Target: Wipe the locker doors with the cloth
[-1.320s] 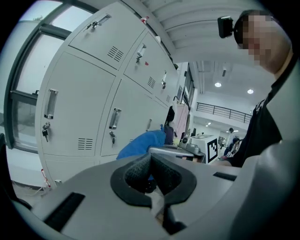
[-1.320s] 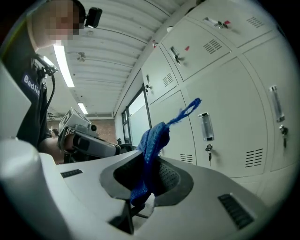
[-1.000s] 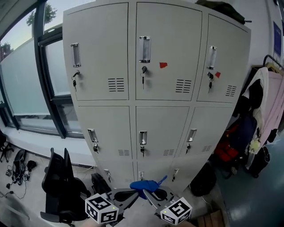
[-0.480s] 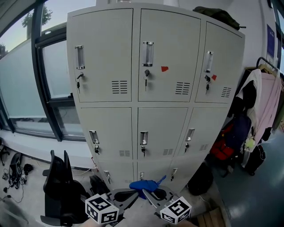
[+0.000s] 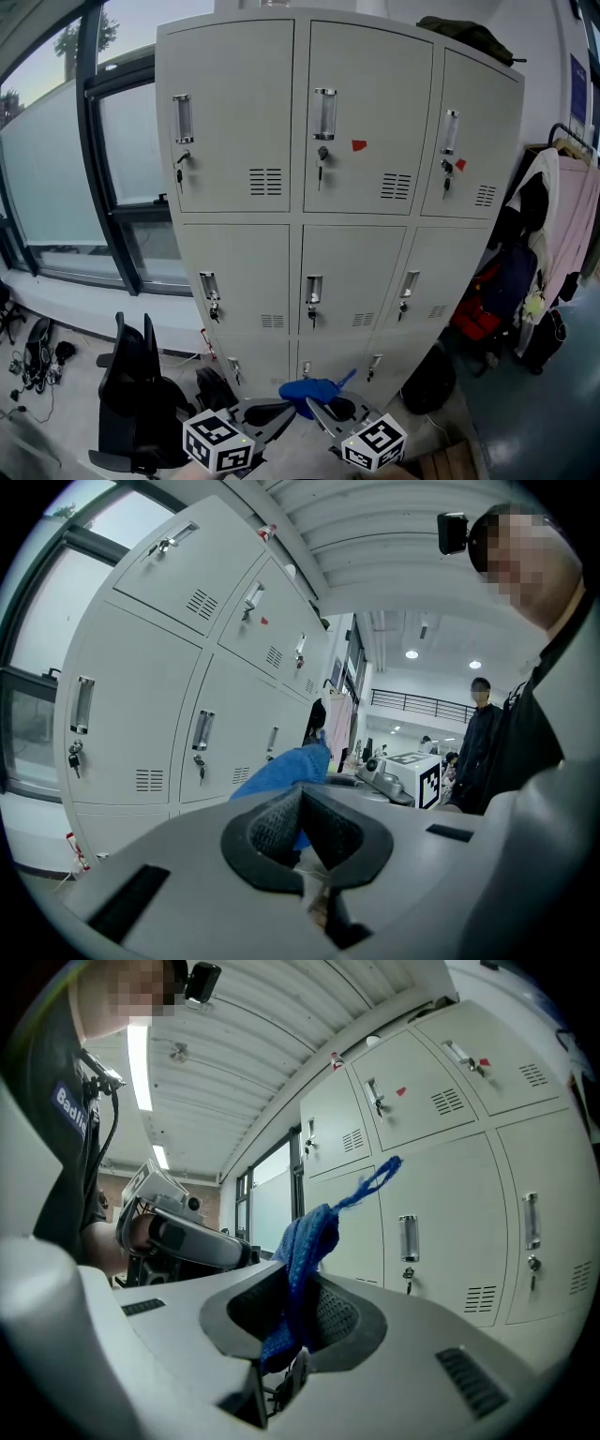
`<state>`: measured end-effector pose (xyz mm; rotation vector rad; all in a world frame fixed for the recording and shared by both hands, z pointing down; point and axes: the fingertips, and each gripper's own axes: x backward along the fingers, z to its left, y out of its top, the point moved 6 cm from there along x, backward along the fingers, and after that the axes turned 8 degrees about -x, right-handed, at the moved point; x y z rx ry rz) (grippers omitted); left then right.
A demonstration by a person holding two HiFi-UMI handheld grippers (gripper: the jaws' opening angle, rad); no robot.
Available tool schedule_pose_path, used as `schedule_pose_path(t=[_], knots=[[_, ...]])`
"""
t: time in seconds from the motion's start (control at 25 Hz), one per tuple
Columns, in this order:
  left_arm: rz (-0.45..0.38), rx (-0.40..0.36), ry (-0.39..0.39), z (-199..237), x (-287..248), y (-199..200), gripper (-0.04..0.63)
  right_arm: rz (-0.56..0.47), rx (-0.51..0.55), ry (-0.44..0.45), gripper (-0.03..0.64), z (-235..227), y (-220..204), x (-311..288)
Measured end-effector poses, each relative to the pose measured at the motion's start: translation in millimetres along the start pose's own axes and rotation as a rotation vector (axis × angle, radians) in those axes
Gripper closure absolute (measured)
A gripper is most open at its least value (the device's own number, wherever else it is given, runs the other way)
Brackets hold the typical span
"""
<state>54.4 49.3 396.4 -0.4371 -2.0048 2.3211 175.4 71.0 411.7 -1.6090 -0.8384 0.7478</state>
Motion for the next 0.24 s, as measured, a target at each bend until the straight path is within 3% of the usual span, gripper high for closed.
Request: schedule_pose_path(t=[0.24], knots=[[0.001, 0.006, 0.016, 0.1, 7.4, -3.4, 0.589, 0.001, -0.006, 0.008, 0.568, 4.4, -3.4, -2.7]])
